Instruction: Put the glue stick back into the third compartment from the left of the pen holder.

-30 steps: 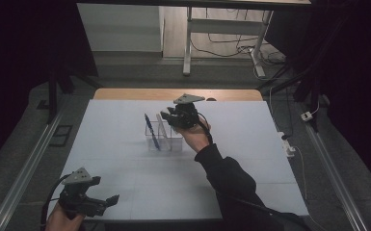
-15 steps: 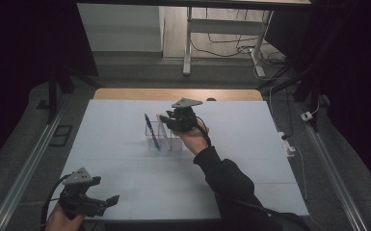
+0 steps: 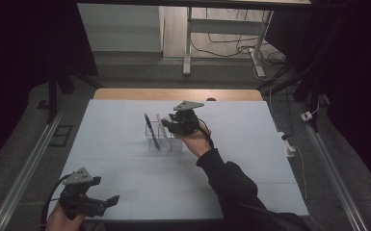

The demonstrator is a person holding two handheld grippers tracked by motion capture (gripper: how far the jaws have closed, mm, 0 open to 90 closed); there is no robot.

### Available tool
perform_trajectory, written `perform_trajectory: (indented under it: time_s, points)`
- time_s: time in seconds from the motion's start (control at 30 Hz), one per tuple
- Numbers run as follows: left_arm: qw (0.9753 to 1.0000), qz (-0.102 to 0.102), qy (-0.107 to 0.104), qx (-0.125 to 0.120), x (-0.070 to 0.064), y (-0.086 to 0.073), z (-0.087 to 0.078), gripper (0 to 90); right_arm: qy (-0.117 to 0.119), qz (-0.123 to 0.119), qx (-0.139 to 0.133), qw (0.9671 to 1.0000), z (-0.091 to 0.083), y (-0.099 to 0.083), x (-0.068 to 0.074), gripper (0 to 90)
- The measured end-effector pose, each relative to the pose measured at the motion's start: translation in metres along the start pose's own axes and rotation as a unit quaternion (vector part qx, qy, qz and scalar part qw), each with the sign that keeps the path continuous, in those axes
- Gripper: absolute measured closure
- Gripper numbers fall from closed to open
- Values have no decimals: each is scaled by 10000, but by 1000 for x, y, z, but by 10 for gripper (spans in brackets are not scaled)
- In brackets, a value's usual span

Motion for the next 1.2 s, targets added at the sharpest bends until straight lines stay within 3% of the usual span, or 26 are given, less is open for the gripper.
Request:
perform_trajectory:
  time_s: [0.3,0.47,0.7,1.2]
  points:
    - [10000,6,-2,10,0,0,0,2,-60,15,74,10000,-8,2,-4,493]
    - [10000,2,0,14,0,0,0,2,16,85,115,9999,-12,5,-4,441]
    - [10000,4,8,21,0,0,0,2,101,-32,184,9998,-19,7,-1,354]
    - [10000,-5,9,33,0,0,1,2,238,-34,450,9987,-44,3,0,205]
Point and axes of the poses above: each handheld gripper's, and its own axes: z roughly forward along the jaws, y roughly out of its top, x roughly to its left, the point moved 5 cm from there along z, roughly forward along the jaws, and after that the axes turned 14 degrees about -x, right-handed, at the moved point
